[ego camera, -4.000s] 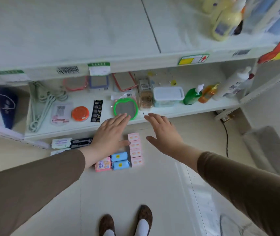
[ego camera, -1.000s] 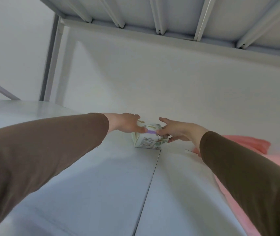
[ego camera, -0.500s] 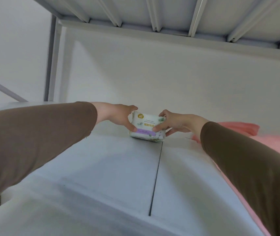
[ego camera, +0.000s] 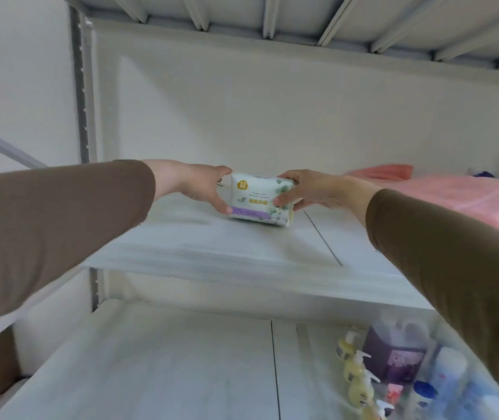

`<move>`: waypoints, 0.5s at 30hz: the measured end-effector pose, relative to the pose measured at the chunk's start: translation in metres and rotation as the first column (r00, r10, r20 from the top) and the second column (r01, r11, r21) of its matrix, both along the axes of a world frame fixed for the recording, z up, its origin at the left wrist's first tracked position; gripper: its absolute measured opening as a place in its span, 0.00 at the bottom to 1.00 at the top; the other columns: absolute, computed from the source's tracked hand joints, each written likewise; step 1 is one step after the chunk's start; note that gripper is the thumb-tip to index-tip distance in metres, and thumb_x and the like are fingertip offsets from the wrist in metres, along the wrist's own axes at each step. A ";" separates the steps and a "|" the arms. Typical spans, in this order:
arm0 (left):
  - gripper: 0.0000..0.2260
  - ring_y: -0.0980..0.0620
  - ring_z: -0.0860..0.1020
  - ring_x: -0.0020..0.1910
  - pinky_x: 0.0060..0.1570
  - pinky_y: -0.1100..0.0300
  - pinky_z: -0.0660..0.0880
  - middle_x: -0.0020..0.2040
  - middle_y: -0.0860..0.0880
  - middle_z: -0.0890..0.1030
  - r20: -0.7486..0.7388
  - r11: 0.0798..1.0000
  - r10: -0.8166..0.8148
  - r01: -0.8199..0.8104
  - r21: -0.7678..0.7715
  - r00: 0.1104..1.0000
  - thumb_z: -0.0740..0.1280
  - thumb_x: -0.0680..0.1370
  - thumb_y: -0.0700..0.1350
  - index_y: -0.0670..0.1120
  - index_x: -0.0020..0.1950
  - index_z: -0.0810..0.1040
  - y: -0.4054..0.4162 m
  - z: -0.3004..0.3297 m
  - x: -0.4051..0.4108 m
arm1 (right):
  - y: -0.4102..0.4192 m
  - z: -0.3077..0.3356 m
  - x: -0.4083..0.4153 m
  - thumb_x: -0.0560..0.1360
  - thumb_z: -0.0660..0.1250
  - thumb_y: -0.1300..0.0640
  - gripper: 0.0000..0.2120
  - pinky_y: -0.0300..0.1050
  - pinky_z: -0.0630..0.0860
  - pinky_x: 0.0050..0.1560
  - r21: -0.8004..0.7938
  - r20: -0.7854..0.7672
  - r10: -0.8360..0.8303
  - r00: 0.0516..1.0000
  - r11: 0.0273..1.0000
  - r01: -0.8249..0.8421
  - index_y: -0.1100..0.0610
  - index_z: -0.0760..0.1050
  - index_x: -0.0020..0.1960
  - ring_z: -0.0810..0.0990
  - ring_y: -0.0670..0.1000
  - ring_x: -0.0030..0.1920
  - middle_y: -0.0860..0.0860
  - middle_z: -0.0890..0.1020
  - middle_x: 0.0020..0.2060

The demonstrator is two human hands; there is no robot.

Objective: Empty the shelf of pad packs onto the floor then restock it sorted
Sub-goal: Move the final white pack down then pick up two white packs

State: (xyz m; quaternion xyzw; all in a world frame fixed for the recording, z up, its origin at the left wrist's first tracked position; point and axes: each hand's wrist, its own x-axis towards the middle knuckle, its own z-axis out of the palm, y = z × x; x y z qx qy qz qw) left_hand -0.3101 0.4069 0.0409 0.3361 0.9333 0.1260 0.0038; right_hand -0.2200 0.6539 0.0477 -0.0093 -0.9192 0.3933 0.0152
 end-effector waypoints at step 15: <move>0.50 0.50 0.64 0.74 0.72 0.53 0.64 0.77 0.52 0.62 0.018 0.995 -0.058 0.056 0.088 0.998 0.76 0.69 0.60 0.52 0.81 0.50 -0.151 -0.024 0.097 | -0.142 -0.005 0.121 0.69 0.78 0.60 0.26 0.49 0.80 0.58 -0.007 -0.048 0.026 0.998 1.000 -0.027 0.55 0.74 0.64 0.84 0.50 0.55 0.51 0.84 0.55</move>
